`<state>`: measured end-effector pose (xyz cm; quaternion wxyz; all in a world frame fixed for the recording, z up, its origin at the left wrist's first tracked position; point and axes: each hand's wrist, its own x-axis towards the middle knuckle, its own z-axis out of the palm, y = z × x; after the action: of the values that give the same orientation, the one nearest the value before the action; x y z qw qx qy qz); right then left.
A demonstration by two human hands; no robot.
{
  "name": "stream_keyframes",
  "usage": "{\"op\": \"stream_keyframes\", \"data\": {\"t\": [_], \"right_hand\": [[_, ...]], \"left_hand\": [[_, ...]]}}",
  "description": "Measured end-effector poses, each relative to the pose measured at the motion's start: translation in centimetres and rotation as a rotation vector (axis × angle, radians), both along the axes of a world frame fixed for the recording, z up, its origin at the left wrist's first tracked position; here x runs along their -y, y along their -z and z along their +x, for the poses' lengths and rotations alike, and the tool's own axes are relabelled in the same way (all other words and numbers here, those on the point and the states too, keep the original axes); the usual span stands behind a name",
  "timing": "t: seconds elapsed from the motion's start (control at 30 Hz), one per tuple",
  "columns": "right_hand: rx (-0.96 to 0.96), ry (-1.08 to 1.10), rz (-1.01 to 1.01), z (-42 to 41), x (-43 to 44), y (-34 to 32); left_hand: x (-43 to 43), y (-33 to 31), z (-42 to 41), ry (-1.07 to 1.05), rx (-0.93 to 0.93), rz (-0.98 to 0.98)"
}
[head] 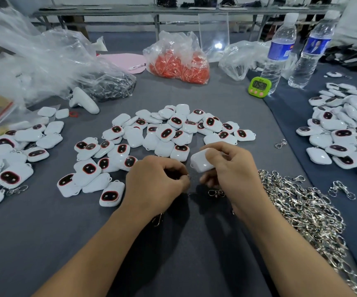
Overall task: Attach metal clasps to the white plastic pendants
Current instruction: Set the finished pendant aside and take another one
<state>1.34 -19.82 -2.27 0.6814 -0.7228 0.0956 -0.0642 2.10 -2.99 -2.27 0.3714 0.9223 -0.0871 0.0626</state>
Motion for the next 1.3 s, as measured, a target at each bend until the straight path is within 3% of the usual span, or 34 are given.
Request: {"op": "stream_keyframes", "data": {"t": [0.07,0.13,0.4,0.7,0.87,1.07,1.3], "right_hand": [[-0.036,-0.027,0.163,0.0,-0.3,-0.3],[-0.036,-0.028,0.197,-0.1,-0.3,-0.4],[-0.008,-0.138,0.052,-0.5,-0.7,-0.3],[0.054,-0.064,-0.277,-0.9,-0.9,-0.6],[0.082,-0.066,-0.485,-1.1,-1.2,-0.6],[0.131,-0.036,-0.503,-1.2,-1.2,-0.5],[0.154,0.007,-0.498,-1.1,-1.3,-0.6]], "left_hand": [[-0.1,0.2,0.2,0.030,-0.005,-0.074],[-0.3,0.3,0.4,0.045,-0.019,-0.196],[-0.4,0.6,0.9,0.057,-0.015,-0.472],[0.2,0.0,0.5,0.075,0.036,-0.427],[0.2,0.1,0.0,0.069,0.108,-0.245],[0.2,0.0,0.1,0.046,0.184,-0.145],[0.3,-0.2,0.2,0.045,0.045,-0.391]]}}
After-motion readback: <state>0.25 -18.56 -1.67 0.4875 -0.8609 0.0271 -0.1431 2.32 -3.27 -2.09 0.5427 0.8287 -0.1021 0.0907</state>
